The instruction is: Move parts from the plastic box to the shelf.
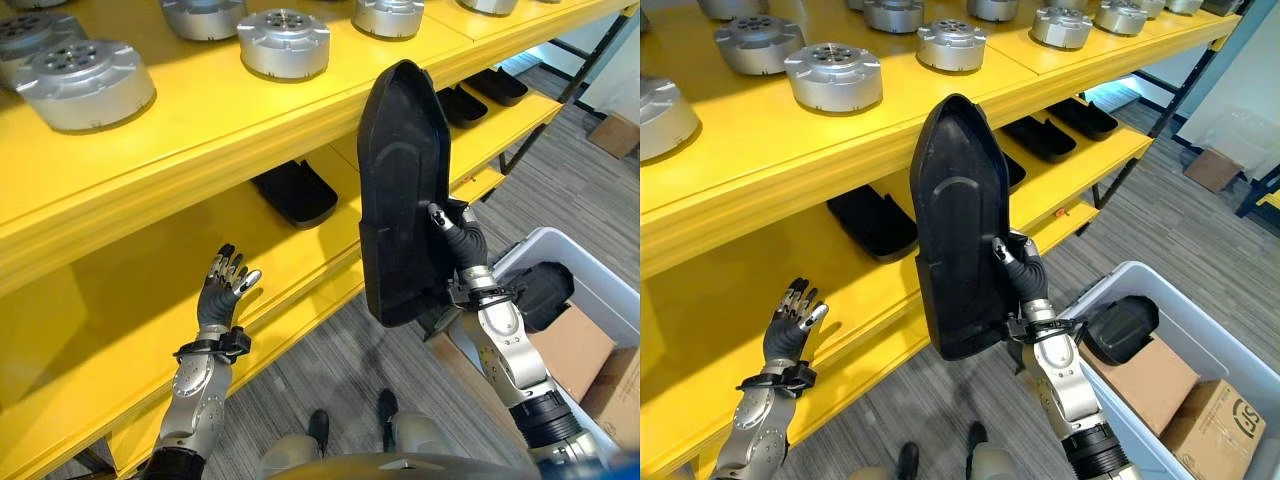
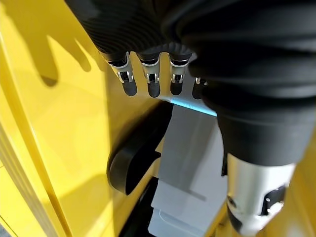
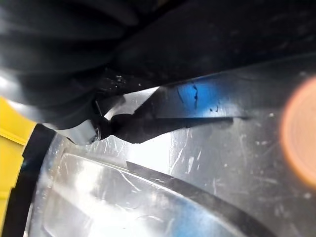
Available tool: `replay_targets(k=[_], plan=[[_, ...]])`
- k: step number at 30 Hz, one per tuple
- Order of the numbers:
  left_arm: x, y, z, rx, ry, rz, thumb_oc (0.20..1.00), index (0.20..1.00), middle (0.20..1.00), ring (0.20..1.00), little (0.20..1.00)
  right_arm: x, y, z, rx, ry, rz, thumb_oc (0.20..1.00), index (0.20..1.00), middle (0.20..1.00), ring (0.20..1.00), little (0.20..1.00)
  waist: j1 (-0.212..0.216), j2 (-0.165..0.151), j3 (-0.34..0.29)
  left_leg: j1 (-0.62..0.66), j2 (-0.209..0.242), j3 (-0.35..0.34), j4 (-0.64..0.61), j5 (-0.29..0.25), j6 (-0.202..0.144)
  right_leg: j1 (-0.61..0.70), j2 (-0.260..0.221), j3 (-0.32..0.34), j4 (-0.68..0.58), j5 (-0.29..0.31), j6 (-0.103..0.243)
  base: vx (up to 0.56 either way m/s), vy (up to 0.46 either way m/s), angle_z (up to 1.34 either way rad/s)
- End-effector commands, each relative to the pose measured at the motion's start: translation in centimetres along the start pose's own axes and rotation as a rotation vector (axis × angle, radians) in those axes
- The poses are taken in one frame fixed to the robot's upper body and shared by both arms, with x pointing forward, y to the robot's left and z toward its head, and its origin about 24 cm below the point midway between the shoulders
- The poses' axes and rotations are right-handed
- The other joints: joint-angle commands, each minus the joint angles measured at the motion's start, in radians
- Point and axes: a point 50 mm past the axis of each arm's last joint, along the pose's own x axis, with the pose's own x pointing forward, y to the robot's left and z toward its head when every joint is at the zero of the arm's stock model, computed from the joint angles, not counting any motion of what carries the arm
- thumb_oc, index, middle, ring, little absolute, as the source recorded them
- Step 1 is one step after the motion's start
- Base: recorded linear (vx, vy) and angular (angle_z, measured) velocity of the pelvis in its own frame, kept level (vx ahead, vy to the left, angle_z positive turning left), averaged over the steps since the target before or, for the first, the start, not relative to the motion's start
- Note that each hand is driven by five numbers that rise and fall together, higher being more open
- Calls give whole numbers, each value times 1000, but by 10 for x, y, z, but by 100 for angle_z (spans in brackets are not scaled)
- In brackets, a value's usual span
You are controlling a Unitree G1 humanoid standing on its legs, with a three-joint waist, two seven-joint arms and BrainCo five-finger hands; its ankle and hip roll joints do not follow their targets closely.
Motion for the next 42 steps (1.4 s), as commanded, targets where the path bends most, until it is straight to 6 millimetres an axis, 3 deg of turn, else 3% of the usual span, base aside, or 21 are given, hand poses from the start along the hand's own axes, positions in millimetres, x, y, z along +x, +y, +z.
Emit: replay_targets(k=[1,6,13,17,19,20,21,22,23,24,26,27,30,34,35,38,39,42], plan=[[8,-11,24,25,-134,-55,1000,1000,1000,1000,1000,15,-2,27,19,-140,32,200,200,200,200,200,-4,-10,-63,-35,35,17,23,-39,-44,67,-45,44,-16,2,74,19,-133,26],[4,-9,20,25,-108,-59,1000,1000,1000,1000,1000,11,-8,25,23,-121,23,200,200,200,200,200,11,-20,-86,-27,73,29,12,-35,-65,87,-47,2,-28,-12,69,38,-145,3],[0,-11,13,-7,-76,-72,1000,1000,1000,1000,1000,8,-12,24,50,-120,18,200,200,200,200,200,20,-14,-89,-41,125,-28,40,-18,-113,127,-6,-57,-25,-64,26,9,-199,25],[-2,-13,10,-52,-66,-77,1000,1000,1000,1000,1000,6,-15,26,44,-129,20,200,200,200,200,200,30,-7,-56,-105,119,-65,98,-1,-137,123,0,-94,-25,-71,6,-97,-121,38],[1,-18,9,-59,-61,-94,1000,1000,1000,1000,1000,4,-19,29,36,-138,6,200,200,200,200,200,16,-8,-29,-159,129,3,171,1,-148,110,-20,-130,-8,-74,1,-176,-32,72],[2,-20,9,-56,-61,-106,1000,1000,1000,1000,1000,4,-20,30,26,-142,0,200,200,200,200,200,2,-7,-16,-162,168,69,189,3,-150,97,-32,-147,9,-75,-3,-126,14,96],[2,-20,9,-56,-61,-106,1000,1000,1000,1000,1000,4,-20,30,26,-142,0,200,200,200,200,200,2,-7,-16,-162,168,69,189,3,-150,97,-32,-147,9,-75,-3,-90,83,95],[0,-20,12,-50,-67,-117,1000,1000,1000,1000,1000,2,-18,25,15,-119,5,200,200,200,200,200,-7,6,-9,-120,265,84,174,41,-174,70,-42,-142,44,-81,-3,-53,124,68],[0,-21,13,-57,-72,-115,1000,1000,1000,1000,1000,0,-18,22,13,-107,0,200,200,200,200,200,-13,20,-12,-100,322,73,147,87,-183,50,-50,-146,78,-91,2,-78,192,38],[1,-23,14,-64,-79,-117,1000,1000,1000,1000,1000,0,-17,21,15,-100,1,200,200,200,200,200,-15,32,-11,-96,355,70,123,119,-189,33,-60,-156,108,-99,10,-46,121,19],[1,-24,14,-77,-79,-118,1000,1000,1000,1000,1000,-1,-18,20,13,-95,-2,200,200,200,200,200,-21,42,-11,-92,379,77,93,143,-196,13,-73,-167,143,-111,14,-50,170,16],[3,-28,13,-89,-74,-131,1000,1000,1000,1000,1000,-2,-21,18,-1,-84,-21,200,200,200,200,200,-29,63,-8,-85,408,124,41,163,-201,-6,-102,-190,196,-130,23,-51,213,24],[2,-29,11,-80,-61,-146,1000,1000,1000,1000,1000,-5,-22,13,0,-63,-35,200,200,200,200,200,-28,81,-14,-64,408,140,6,146,-206,-21,-117,-195,244,-141,30,10,173,43],[3,-28,12,-65,-58,-157,1000,1000,1000,1000,1000,-11,-20,3,2,-13,-42,200,200,200,200,200,-19,80,-10,-48,372,130,18,104,-200,7,-156,-209,259,-140,41,55,169,21],[3,-28,14,-58,-65,-159,1000,1000,1000,1000,1000,-14,-18,-4,3,20,-35,200,200,200,200,200,-11,71,-5,-52,343,114,44,71,-193,37,-184,-216,243,-131,54,110,236,41],[6,-24,19,-24,-84,-148,1000,1000,1000,1000,1000,-21,0,-29,46,141,47,200,200,200,200,200,18,41,1,-78,264,86,127,-4,-182,107,-250,-242,208,-108,83,107,276,46],[10,-21,24,-5,-104,-119,1000,1000,1000,1000,1000,-23,20,-39,140,195,128,200,200,200,200,200,38,25,6,-106,231,74,174,-31,-180,127,-277,-253,192,-94,94,71,240,41],[17,-10,35,24,-155,-46,1000,1000,1000,1000,1000,-21,52,-51,198,275,291,200,200,200,200,200,78,1,24,-154,190,50,230,-60,-178,141,-306,-269,182,-80,100,15,114,27]])
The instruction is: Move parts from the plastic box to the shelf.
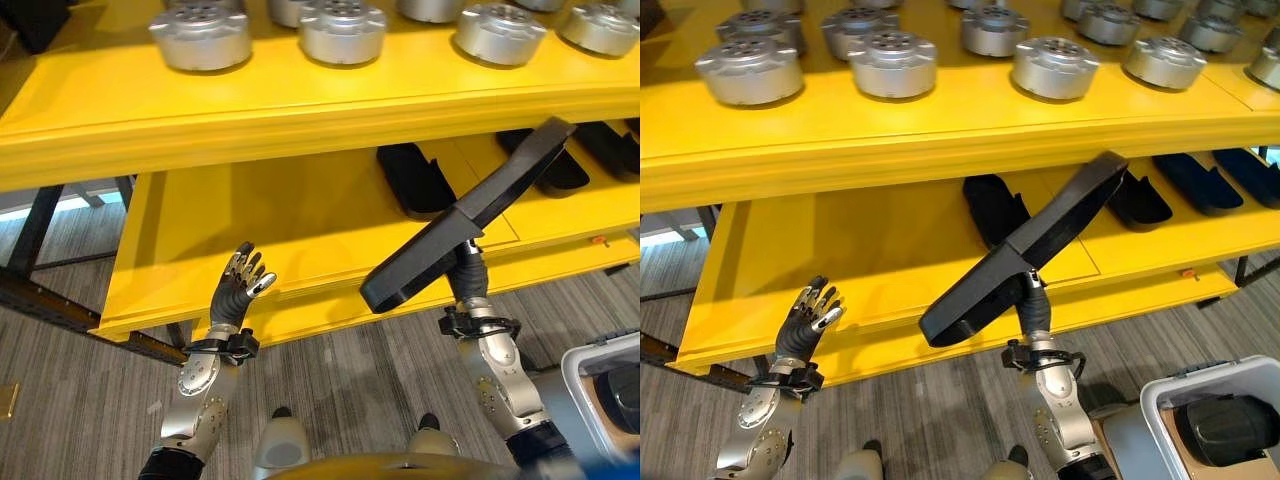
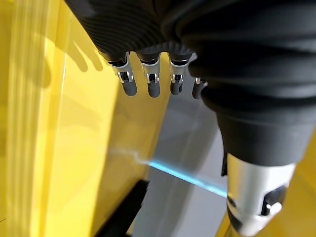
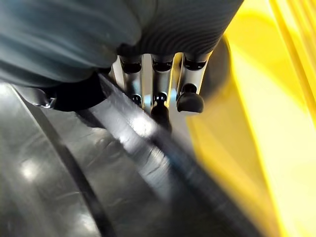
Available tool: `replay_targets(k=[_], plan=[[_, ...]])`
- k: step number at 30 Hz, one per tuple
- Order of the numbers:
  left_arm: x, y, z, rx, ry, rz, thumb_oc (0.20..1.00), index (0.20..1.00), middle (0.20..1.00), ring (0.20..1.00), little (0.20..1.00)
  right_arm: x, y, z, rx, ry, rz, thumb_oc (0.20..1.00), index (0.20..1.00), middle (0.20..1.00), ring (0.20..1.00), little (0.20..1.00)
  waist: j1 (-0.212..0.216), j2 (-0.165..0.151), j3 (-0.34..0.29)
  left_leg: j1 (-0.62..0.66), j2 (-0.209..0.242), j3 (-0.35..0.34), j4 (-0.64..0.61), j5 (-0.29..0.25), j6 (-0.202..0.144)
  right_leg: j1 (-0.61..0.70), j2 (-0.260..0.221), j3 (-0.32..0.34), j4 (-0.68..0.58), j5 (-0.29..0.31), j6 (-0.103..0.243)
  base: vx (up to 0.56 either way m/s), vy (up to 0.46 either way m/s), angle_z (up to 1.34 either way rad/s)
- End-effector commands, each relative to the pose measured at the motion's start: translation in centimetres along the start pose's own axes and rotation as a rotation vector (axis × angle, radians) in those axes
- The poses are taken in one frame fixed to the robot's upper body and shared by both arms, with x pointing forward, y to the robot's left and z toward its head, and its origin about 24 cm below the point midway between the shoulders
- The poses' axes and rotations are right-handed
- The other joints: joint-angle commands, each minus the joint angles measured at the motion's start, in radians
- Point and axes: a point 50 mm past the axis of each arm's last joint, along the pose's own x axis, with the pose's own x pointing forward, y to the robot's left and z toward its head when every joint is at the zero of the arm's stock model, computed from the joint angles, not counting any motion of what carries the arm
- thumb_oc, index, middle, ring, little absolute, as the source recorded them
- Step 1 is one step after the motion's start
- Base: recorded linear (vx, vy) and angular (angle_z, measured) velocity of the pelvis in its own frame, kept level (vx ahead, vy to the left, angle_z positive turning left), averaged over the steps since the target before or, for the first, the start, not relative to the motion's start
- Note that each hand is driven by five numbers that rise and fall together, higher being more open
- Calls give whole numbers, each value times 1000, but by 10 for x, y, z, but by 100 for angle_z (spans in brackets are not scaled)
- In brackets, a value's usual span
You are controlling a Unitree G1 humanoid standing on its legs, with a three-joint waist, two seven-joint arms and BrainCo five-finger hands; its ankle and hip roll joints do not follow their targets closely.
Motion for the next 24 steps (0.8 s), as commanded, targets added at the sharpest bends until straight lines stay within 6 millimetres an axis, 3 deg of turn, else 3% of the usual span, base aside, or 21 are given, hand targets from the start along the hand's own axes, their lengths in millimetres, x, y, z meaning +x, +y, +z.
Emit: replay_targets(k=[1,6,8,13,21,24], plan=[[9,8,34,23,-185,78,1000,1000,1000,1000,1000,21,29,-4,-89,86,302,200,200,200,200,200,56,25,13,47,14,-27,-162,132,-18,-25,-42,18,204,-42,73,1,30,40],[10,15,40,36,-212,128,1000,1000,1000,1000,1000,32,54,-4,-73,91,411,200,200,200,200,200,108,10,32,13,-9,-48,-129,119,-10,-19,-52,0,204,-41,76,-2,-6,36],[15,12,44,27,-226,133,1000,1000,1000,1000,1000,38,81,-18,66,155,451,200,200,200,200,200,153,10,58,-19,-22,-72,-109,118,-7,-21,-54,-19,212,-45,75,-43,-40,7],[16,11,46,18,-232,135,1000,1000,1000,1000,1000,39,96,-24,97,195,497,200,200,200,200,200,183,21,87,-39,-34,-89,-96,121,-5,-24,-54,-35,226,-52,71,-20,-12,16],[15,10,44,1,-227,136,1000,1000,1000,1000,1000,59,82,-2,2,106,443,200,200,200,200,200,196,28,107,-53,-36,-106,-110,134,-4,-31,-53,-54,228,-49,72,-8,-11,9],[14,7,39,-10,-200,98,1000,1000,1000,1000,1000,83,64,24,-87,9,341,200,200,200,200,200,205,35,115,-64,-31,-109,-113,141,-5,-46,-50,-62,232,-47,73,-13,-22,0]])
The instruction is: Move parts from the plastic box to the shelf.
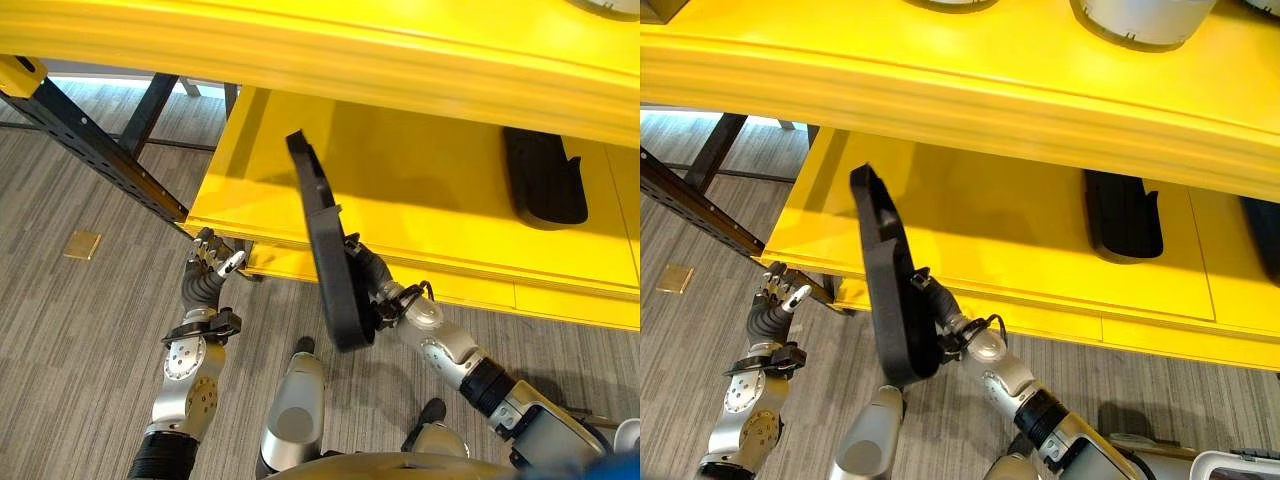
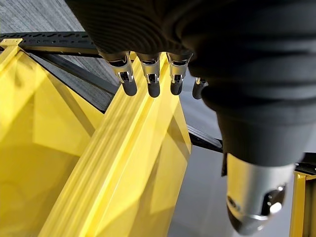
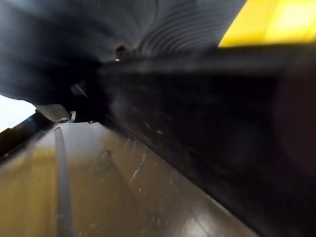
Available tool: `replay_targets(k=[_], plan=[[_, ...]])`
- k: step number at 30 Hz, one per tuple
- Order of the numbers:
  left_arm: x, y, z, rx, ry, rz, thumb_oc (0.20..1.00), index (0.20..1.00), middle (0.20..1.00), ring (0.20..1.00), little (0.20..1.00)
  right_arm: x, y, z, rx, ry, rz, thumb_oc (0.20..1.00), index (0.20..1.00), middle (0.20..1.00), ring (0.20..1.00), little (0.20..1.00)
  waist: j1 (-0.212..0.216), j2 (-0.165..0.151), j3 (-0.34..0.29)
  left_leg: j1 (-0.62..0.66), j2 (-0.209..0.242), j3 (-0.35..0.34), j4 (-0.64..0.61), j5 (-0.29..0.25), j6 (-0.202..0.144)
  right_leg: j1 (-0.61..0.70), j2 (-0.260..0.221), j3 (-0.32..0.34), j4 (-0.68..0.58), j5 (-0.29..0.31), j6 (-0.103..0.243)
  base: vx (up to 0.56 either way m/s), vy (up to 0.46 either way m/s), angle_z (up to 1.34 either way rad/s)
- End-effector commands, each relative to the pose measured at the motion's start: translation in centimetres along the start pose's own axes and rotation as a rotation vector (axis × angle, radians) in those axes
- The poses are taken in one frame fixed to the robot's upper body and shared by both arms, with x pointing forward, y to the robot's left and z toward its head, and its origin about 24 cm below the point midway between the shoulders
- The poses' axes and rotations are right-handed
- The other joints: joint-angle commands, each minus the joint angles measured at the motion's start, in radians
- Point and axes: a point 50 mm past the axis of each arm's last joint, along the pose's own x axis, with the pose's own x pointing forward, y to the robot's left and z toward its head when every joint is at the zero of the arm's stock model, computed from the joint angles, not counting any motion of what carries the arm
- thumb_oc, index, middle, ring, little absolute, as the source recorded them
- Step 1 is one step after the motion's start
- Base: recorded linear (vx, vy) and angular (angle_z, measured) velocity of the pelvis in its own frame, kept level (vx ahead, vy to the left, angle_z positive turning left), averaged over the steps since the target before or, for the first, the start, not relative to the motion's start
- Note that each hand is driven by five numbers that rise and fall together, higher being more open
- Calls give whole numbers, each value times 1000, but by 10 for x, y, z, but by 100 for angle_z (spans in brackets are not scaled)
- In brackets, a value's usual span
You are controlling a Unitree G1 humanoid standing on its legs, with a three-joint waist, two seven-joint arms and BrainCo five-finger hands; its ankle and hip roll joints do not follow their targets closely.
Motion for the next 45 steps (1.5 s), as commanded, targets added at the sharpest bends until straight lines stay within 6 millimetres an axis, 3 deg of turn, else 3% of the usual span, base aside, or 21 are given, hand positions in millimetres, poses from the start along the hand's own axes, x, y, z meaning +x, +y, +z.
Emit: replay_targets(k=[1,6,7,8,12,13,15,25,30,31,32,33,39,45], plan=[[3,-9,16,-12,-87,-79,1000,1000,1000,1000,1000,14,0,44,-26,-213,-32,200,200,200,200,200,17,9,-43,67,28,5,-165,112,-4,-24,-24,27,203,-53,43,0,0,0],[1,-14,15,-23,-66,-135,1000,1000,1000,1000,1000,25,-32,105,-135,-384,-183,200,200,200,200,200,26,26,-32,53,35,1,-162,114,-6,-44,-19,30,217,-64,41,-12,-8,2],[1,-14,15,-23,-66,-135,1000,1000,1000,1000,1000,25,-32,105,-135,-384,-183,200,200,200,200,200,26,26,-32,53,35,1,-162,114,-6,-44,-19,30,217,-64,41,0,0,0],[1,-14,16,-19,-62,-151,1000,1000,1000,1000,1000,26,-42,125,-169,-431,-231,200,200,200,200,200,26,29,-29,48,38,2,-161,116,-7,-52,-17,32,222,-68,39,0,0,0],[1,-16,17,-13,-55,-178,1000,1000,1000,1000,1000,29,-58,155,-224,-484,-310,200,200,200,200,200,22,34,-22,40,42,3,-155,117,-8,-68,-12,40,231,-68,38,-22,-3,-2],[2,-18,19,-11,-59,-204,1000,1000,1000,1000,1000,33,-71,177,-271,-501,-376,200,200,200,200,200,21,38,-13,30,45,2,-150,119,-10,-81,-10,48,239,-69,37,-68,-2,-3],[2,-20,21,-3,-56,-230,1000,1000,1000,1000,1000,35,-83,203,-322,-515,-446,200,200,200,200,200,20,43,1,19,45,4,-137,117,-12,-98,-10,53,256,-73,35,-87,6,-3],[9,-37,30,10,-81,-333,1000,1000,1000,1000,1000,29,-102,287,-491,-594,-647,200,200,200,200,200,18,74,56,-87,50,-5,-60,116,-17,-209,-9,83,355,-104,20,-73,-1,0],[10,-40,30,8,-83,-339,1000,1000,1000,1000,1000,26,-104,295,-521,-599,-666,200,200,200,200,200,18,80,60,-113,50,-5,-38,113,-16,-241,-10,90,385,-115,19,-21,-12,5],[10,-45,30,6,-85,-359,1000,1000,1000,1000,1000,22,-107,306,-560,-606,-694,200,200,200,200,200,17,88,72,-145,49,-17,15,73,-19,-272,-9,105,444,-161,23,-77,-17,-3],[11,-48,32,3,-91,-368,1000,1000,1000,1000,1000,21,-107,311,-571,-608,-706,200,200,200,200,200,16,93,75,-178,43,-19,29,97,-15,-299,-12,102,456,-145,12,-15,-44,-2],[12,-50,32,-1,-93,-369,1000,1000,1000,1000,1000,19,-109,314,-597,-603,-719,200,200,200,200,200,13,93,74,-189,46,-21,61,58,-18,-316,-10,120,494,-185,17,-42,-2,5],[16,-58,35,-13,-119,-370,1000,1000,1000,1000,1000,8,-120,329,-694,-574,-788,200,200,200,200,200,6,104,104,-288,36,-23,200,7,-8,-431,-18,165,639,-247,0,-40,-10,-3],[17,-63,36,-20,-125,-377,1000,1000,1000,1000,1000,-4,-132,336,-787,-533,-852,200,200,200,200,200,-5,110,126,-328,28,-23,241,-8,-1,-479,-27,179,686,-266,-8,-19,-3,-1]])
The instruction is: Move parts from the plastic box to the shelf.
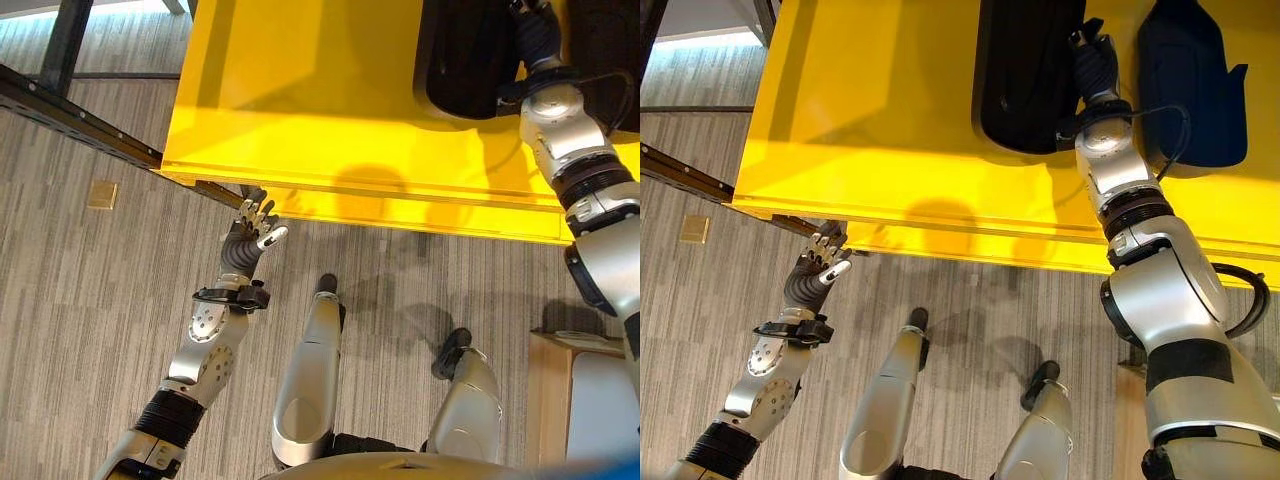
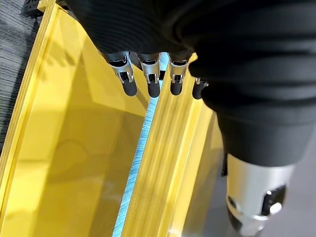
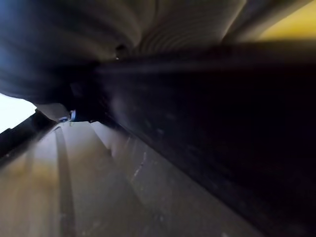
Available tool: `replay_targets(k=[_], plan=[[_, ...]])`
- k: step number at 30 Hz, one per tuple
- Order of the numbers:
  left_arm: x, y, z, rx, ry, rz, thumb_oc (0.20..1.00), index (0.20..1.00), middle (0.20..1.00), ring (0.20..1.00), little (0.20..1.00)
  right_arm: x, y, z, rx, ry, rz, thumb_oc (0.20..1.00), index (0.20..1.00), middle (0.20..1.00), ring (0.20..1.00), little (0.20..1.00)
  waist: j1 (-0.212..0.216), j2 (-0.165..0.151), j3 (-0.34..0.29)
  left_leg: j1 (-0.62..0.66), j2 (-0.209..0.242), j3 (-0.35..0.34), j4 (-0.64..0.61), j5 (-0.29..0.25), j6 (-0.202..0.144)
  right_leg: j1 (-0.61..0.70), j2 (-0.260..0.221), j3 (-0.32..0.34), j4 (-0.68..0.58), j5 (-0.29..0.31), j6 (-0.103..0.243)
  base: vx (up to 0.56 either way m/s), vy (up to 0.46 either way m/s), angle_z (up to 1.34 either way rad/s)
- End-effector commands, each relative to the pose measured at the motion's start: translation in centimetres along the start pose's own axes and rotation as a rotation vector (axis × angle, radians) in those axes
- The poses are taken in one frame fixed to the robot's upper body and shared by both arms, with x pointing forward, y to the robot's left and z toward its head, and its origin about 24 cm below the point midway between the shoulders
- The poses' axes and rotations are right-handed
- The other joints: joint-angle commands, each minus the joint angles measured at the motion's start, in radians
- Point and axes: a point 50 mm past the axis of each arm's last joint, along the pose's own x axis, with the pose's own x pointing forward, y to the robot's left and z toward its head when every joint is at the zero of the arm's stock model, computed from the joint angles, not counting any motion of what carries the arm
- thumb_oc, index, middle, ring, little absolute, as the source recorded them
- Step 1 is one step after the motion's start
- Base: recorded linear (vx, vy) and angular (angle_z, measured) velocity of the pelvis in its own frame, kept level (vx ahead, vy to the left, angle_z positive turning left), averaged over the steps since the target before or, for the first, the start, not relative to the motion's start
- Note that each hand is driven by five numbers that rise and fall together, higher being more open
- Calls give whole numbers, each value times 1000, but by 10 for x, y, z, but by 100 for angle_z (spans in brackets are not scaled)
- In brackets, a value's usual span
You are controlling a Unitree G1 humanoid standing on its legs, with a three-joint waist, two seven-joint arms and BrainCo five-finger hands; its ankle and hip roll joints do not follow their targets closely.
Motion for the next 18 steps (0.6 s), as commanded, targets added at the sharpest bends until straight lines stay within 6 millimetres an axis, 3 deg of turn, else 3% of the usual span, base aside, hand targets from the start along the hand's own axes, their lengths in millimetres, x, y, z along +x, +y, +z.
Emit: replay_targets(k=[1,8,18], plan=[[1,-8,18,16,-92,-45,1000,1000,1000,1000,1000,13,-31,54,-25,-178,-93,200,200,200,200,200,20,1,-22,-18,9,0,10,11,11,-44,9,46,203,-81,-41,0,0,0],[2,-11,19,4,-104,-47,1000,1000,1000,1000,1000,14,-42,49,-104,-159,-113,200,200,200,200,200,13,2,-8,-30,11,4,8,15,12,-67,13,52,205,-77,-41,-8,2,-2],[4,-14,21,-2,-122,-50,1000,1000,1000,1000,1000,17,-39,53,-155,-154,-121,200,200,200,200,200,15,6,1,-44,7,4,2,19,13,-71,14,47,196,-72,-40,0,0,0]])
